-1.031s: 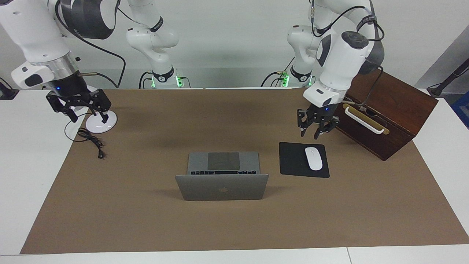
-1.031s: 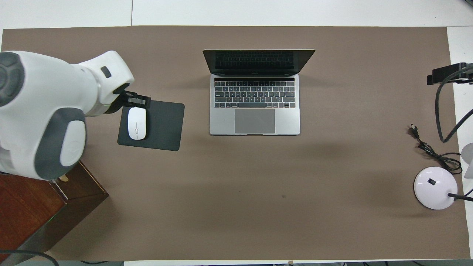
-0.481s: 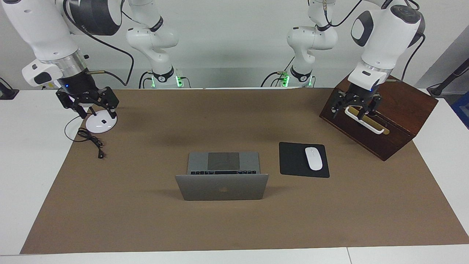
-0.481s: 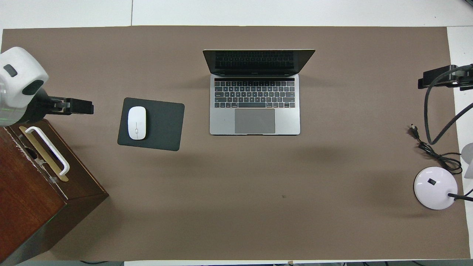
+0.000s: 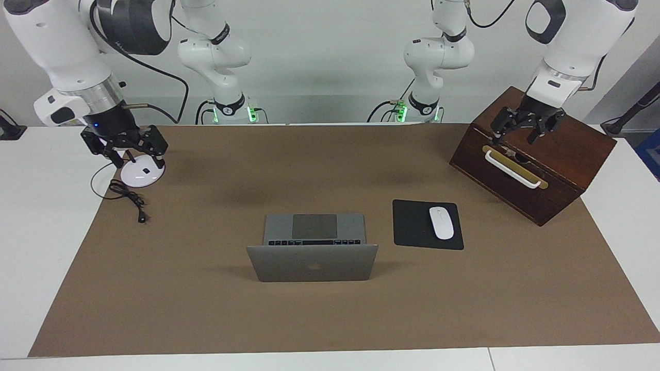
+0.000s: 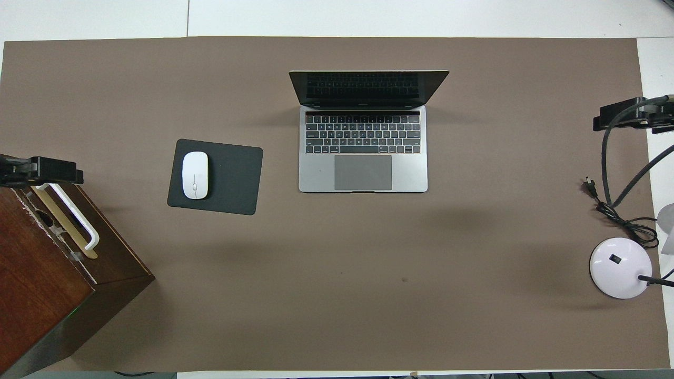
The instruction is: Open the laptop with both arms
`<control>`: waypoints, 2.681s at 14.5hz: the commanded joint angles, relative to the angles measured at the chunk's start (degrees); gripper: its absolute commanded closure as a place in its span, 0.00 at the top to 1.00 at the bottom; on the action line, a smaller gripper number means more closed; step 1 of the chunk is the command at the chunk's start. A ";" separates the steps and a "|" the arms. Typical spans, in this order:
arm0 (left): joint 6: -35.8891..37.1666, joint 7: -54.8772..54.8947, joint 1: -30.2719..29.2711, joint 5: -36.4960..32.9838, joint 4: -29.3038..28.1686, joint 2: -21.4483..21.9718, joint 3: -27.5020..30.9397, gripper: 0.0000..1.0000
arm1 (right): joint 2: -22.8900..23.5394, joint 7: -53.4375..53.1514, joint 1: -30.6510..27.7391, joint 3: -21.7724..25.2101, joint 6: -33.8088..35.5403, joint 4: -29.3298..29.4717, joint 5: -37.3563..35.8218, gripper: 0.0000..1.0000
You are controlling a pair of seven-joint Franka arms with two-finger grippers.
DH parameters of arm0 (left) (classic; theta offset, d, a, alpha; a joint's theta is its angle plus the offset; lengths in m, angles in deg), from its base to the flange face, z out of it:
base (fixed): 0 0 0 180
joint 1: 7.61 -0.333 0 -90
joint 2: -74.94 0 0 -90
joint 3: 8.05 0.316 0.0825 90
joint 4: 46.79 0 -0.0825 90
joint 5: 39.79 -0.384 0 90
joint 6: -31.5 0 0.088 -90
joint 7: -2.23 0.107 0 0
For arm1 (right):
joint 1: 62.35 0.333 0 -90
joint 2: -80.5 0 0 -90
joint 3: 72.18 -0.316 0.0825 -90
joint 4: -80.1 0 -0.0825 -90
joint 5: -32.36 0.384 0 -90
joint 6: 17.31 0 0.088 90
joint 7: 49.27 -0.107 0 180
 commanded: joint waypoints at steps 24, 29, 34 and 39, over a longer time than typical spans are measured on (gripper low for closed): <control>12.13 0.86 -1.51 -2.25 7.19 -1.36 -1.49 1.00 | -1.36 0.71 -4.10 -3.07 -1.01 -1.64 -1.62 0.99; 12.04 0.86 -1.60 -2.25 7.10 -1.01 -1.32 1.00 | -1.27 0.71 -4.01 -3.07 -0.92 -1.73 -1.53 0.99; 12.13 0.86 -1.68 -2.25 6.84 -0.92 -1.40 1.00 | -1.18 0.62 -4.01 -3.07 -0.92 -1.73 -1.62 0.99; 12.13 0.95 -1.68 -2.16 6.84 -0.92 -1.32 1.00 | -1.09 0.62 -4.01 -3.16 -1.01 -1.73 -1.53 0.99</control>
